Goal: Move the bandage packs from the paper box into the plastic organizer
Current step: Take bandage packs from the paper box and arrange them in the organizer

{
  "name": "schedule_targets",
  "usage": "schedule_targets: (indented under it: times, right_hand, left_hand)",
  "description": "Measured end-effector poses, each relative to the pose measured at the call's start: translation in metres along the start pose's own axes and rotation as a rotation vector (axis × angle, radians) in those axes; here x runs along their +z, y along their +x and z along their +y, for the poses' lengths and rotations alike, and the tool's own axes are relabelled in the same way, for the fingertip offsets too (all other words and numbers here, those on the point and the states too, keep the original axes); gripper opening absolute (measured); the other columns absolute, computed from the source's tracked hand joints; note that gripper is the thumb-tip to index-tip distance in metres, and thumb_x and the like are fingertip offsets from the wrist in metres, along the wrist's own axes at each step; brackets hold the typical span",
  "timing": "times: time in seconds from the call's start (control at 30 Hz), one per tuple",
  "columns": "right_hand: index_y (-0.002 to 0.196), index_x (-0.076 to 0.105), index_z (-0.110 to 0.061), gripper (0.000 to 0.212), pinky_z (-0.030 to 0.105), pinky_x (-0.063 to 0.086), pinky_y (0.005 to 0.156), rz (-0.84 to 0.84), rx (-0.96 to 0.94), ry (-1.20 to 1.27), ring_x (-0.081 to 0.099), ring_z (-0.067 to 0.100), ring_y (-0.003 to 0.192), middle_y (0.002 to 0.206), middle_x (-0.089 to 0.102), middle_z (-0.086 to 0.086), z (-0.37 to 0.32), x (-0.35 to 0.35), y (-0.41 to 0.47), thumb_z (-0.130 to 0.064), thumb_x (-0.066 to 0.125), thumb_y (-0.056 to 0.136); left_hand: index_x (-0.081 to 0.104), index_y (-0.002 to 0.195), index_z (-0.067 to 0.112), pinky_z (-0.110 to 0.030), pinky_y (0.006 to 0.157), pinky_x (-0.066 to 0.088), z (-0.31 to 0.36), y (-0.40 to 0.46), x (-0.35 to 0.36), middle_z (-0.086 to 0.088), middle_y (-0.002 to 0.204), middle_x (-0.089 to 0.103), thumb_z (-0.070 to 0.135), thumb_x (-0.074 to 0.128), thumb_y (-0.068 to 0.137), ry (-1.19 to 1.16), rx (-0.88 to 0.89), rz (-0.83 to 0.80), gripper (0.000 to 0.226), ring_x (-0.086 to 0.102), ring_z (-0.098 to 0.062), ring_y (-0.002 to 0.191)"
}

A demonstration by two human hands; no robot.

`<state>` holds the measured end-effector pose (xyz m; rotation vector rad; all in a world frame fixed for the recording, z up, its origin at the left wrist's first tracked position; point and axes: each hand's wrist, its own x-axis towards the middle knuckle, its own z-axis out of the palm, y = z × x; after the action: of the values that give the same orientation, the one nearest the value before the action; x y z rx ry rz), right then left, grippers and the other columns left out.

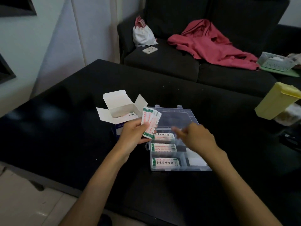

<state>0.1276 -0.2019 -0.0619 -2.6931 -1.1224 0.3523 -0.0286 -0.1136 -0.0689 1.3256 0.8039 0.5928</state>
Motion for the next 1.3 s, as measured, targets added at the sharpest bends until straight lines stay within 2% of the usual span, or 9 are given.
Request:
schedule_targets:
  times: [0.07,0.13,0.23,0.43,0.57,0.83,1.0,1.17,1.3]
  right_hand:
    - [0.085,0.065,-0.021,0.049,0.027,0.051,0.06,0.001,-0.025,0.412,0.059,0.01,0.057,0.066,0.063,-0.001,-0.005,-0.012,-0.003,-0.062,0.04,0.088]
    - [0.096,0.065,-0.018,0.041,0.02,0.048,0.054,-0.117,-0.073,0.659,0.059,0.007,0.057,0.076,0.066,0.0,-0.009,-0.017,-0.007,-0.055,0.048,0.088]
    - [0.101,0.067,-0.013,0.023,0.014,0.05,0.055,-0.3,-0.071,0.818,0.061,0.005,0.062,0.081,0.071,0.001,-0.008,-0.01,-0.012,-0.03,0.066,0.085]
    - [0.094,0.069,-0.003,0.017,0.011,0.049,0.054,-0.212,-0.001,1.127,0.068,0.005,0.061,0.078,0.073,0.005,-0.003,0.002,-0.015,-0.012,0.072,0.079]
    - [0.095,0.069,-0.006,0.017,0.012,0.051,0.059,-0.266,0.01,1.154,0.07,0.007,0.068,0.08,0.074,0.004,0.0,0.002,-0.014,-0.011,0.071,0.079]
    - [0.096,0.068,-0.008,0.011,0.017,0.055,0.065,-0.281,-0.037,1.078,0.07,0.012,0.078,0.086,0.073,0.003,0.004,0.0,-0.012,-0.009,0.058,0.091]
    - [0.105,0.061,-0.016,0.016,0.014,0.053,0.06,-0.041,-0.019,0.934,0.067,0.006,0.075,0.082,0.07,-0.004,0.017,0.009,-0.018,-0.01,0.06,0.09]
    - [0.106,0.057,-0.032,0.029,0.015,0.054,0.066,0.172,-0.174,0.872,0.067,-0.001,0.077,0.086,0.068,-0.007,0.014,0.038,-0.029,-0.009,0.061,0.089]
    - [0.102,0.057,-0.028,0.022,0.018,0.056,0.063,0.257,-0.166,0.827,0.067,0.001,0.077,0.09,0.065,-0.009,0.013,0.047,-0.026,-0.013,0.064,0.088]
  left_hand:
    - [0.062,0.119,0.013,-0.02,0.068,0.057,-0.001,0.001,0.0,0.001,0.098,0.072,0.014,0.051,0.097,0.049,-0.052,-0.077,0.025,0.07,-0.006,0.084]
    - [0.062,0.118,0.013,-0.021,0.069,0.057,-0.003,0.0,0.001,-0.001,0.097,0.073,0.015,0.056,0.094,0.079,-0.078,-0.148,0.025,0.071,-0.009,0.084]
    - [0.064,0.114,0.016,-0.019,0.067,0.056,-0.004,-0.003,0.005,-0.001,0.095,0.074,0.016,0.061,0.091,0.118,-0.06,-0.205,0.024,0.071,-0.009,0.083]
    - [0.065,0.099,0.021,-0.021,0.067,0.057,-0.003,-0.003,0.007,-0.003,0.091,0.072,0.023,0.048,0.098,0.079,-0.1,-0.228,0.018,0.071,-0.01,0.082]
    - [0.06,0.096,0.024,-0.017,0.063,0.056,-0.003,-0.002,0.01,0.002,0.087,0.069,0.018,0.046,0.099,0.11,-0.046,-0.215,0.016,0.069,-0.001,0.072]
    - [0.064,0.112,0.014,-0.018,0.062,0.055,-0.006,0.0,0.007,-0.001,0.092,0.073,0.015,0.052,0.096,0.058,-0.033,-0.128,0.02,0.071,-0.007,0.079]
    - [0.063,0.108,0.019,-0.014,0.058,0.053,-0.003,0.004,0.0,0.009,0.088,0.07,0.011,0.049,0.097,-0.035,0.049,0.04,0.019,0.069,0.002,0.074]
    - [0.061,0.111,0.019,-0.014,0.061,0.055,-0.003,0.004,-0.001,0.009,0.09,0.07,0.012,0.049,0.098,-0.042,0.061,0.054,0.02,0.069,0.001,0.076]
    - [0.06,0.11,0.022,-0.014,0.061,0.055,-0.004,0.002,-0.002,0.011,0.09,0.069,0.012,0.049,0.098,-0.033,0.069,0.053,0.019,0.068,0.001,0.078]
